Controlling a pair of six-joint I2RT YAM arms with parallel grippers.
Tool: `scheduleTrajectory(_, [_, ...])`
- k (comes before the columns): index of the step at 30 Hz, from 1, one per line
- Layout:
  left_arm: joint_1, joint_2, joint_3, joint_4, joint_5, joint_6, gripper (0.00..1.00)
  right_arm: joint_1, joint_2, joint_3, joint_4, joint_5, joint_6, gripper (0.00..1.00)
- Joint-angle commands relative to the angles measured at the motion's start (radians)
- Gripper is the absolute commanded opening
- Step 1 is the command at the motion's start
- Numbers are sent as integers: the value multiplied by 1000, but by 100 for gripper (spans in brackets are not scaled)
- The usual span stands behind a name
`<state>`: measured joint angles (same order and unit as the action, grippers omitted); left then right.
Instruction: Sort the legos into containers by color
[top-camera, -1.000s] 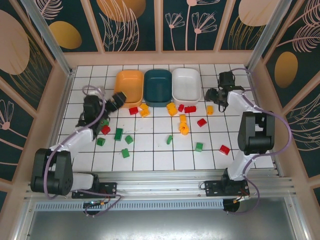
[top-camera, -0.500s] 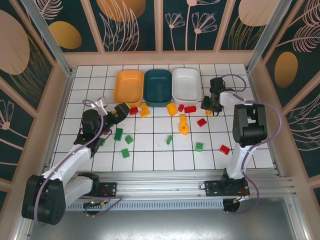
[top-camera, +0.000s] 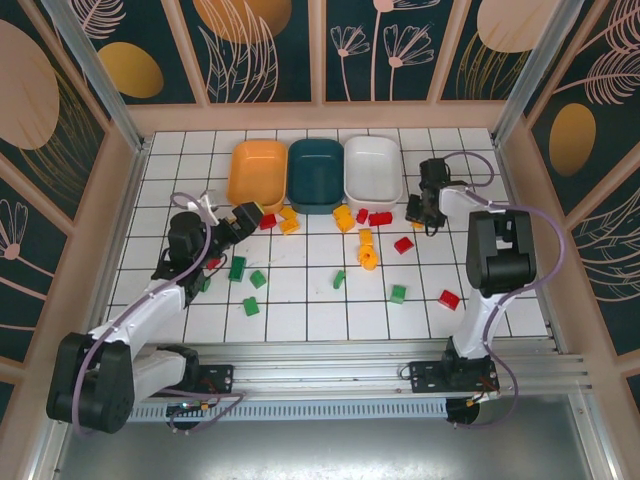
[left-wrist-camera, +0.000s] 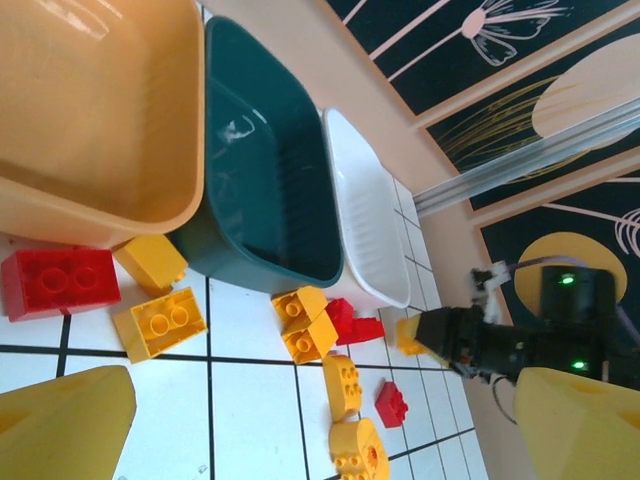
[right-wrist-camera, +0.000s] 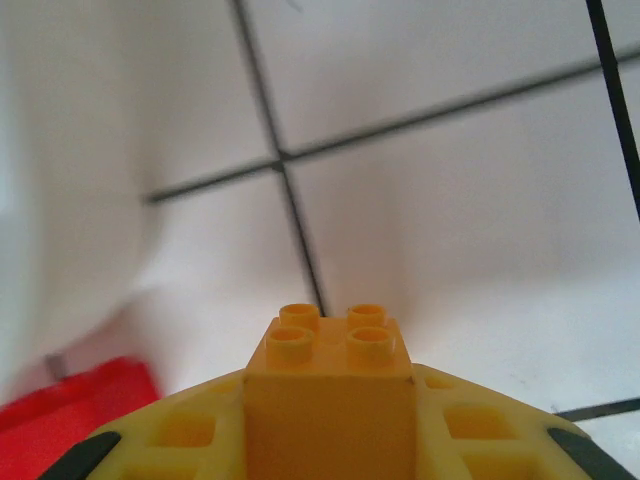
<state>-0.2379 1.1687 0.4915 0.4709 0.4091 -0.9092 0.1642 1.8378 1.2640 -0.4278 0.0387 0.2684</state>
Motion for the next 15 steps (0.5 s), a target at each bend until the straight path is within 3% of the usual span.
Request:
scheduleTrajectory(1, [-12, 17, 16, 52, -14, -55, 92, 85, -61, 109, 38, 55, 43, 17])
scheduleTrajectory(6, [-18, -74, -31, 54, -134, -67, 97, 169, 101, 298, 25, 60, 42, 18])
scheduleTrajectory(11, [-17, -57, -27, 7, -89, -53, 98, 213, 303, 530, -54, 59, 12, 18])
scheduleTrajectory(15, [-17, -67, -89, 83, -60, -99, 98, 219, 393, 658, -95, 63, 17, 21])
